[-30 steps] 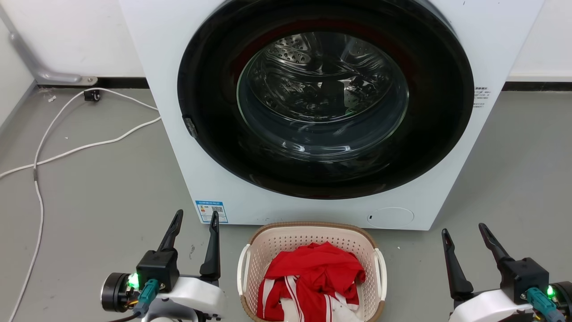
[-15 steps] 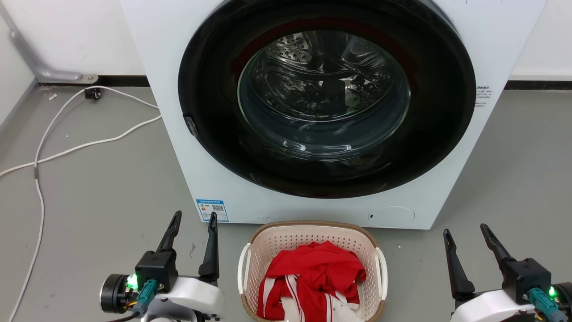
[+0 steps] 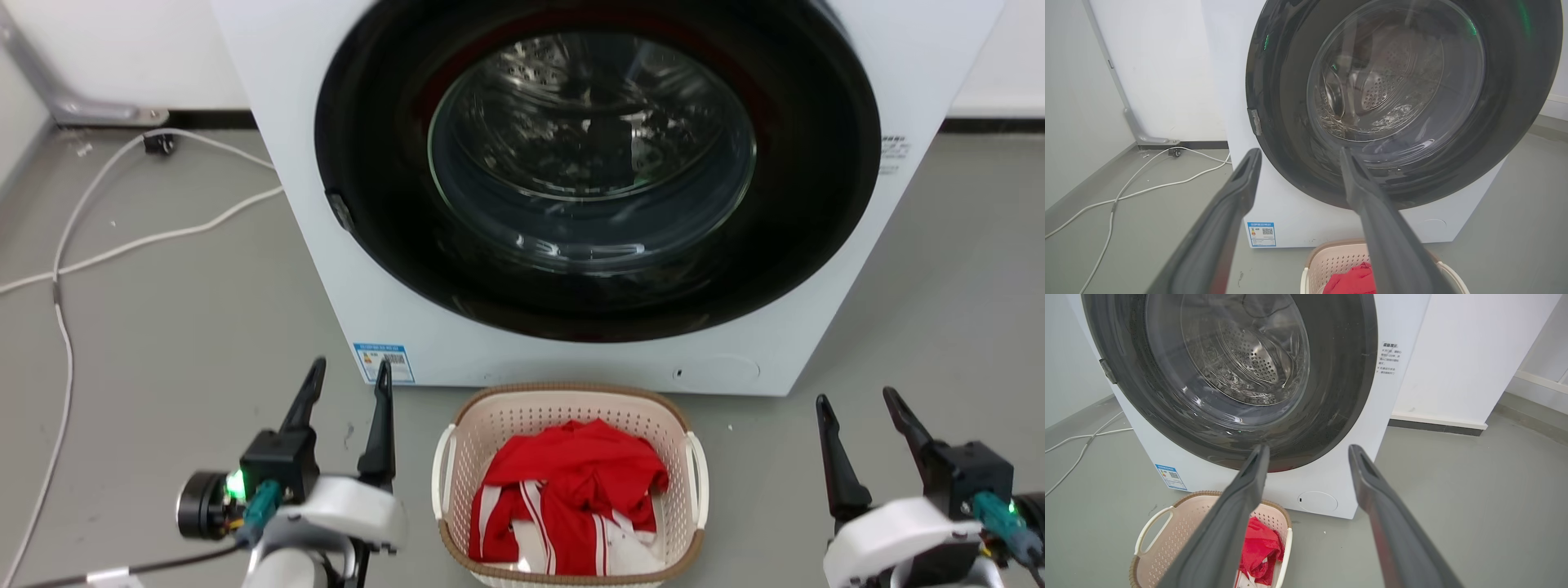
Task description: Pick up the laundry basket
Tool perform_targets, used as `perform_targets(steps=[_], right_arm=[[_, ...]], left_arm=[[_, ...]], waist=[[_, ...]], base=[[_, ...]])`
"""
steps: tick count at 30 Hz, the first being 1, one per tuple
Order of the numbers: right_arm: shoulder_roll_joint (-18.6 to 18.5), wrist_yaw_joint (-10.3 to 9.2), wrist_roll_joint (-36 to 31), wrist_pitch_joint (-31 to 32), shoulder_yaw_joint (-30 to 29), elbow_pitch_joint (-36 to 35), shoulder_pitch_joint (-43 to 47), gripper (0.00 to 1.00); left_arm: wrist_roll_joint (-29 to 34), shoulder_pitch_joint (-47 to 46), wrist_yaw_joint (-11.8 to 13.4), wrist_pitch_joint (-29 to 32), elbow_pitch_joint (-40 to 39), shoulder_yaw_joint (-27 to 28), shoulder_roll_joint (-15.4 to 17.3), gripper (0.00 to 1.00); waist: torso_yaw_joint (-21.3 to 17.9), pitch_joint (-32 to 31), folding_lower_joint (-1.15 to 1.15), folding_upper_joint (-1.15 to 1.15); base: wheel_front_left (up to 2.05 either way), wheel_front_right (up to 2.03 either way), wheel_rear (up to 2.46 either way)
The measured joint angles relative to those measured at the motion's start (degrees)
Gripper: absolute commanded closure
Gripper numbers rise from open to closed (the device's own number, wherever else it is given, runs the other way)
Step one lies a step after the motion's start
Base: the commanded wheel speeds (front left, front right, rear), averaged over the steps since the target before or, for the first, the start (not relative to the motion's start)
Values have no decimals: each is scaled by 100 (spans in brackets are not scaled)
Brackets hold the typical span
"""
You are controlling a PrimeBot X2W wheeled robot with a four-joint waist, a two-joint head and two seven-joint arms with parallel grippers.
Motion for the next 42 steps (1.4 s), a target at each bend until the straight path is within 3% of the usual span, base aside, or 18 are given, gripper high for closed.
perform_targets(steps=[11, 24, 33, 42], right_arm=[[2, 0, 55, 167, 0, 1103, -1184, 0], [7, 0, 281, 745, 400, 2775, -2702, 0], [8, 0, 808, 1292, 857, 4138, -3698, 0], [3, 0, 1267, 1604, 1324, 5276, -4685, 0]], left_arm=[[-127, -1090, -209, -8, 781, 94, 120, 0], [-613, -2701, -521, 267, 2966, 29, 358, 0], [-1234, -3718, -591, 1206, 4230, -378, 567, 0], [-2336, -4301, -600, 2599, 4502, -1368, 896, 0]], waist=[[-95, 889, 0, 0], [-238, 2101, 1, 0], [-384, 2810, 1, 0], [-491, 3433, 1, 0]], base=[[0, 0, 0], [0, 0, 0], [0, 0, 0], [0, 0, 0]])
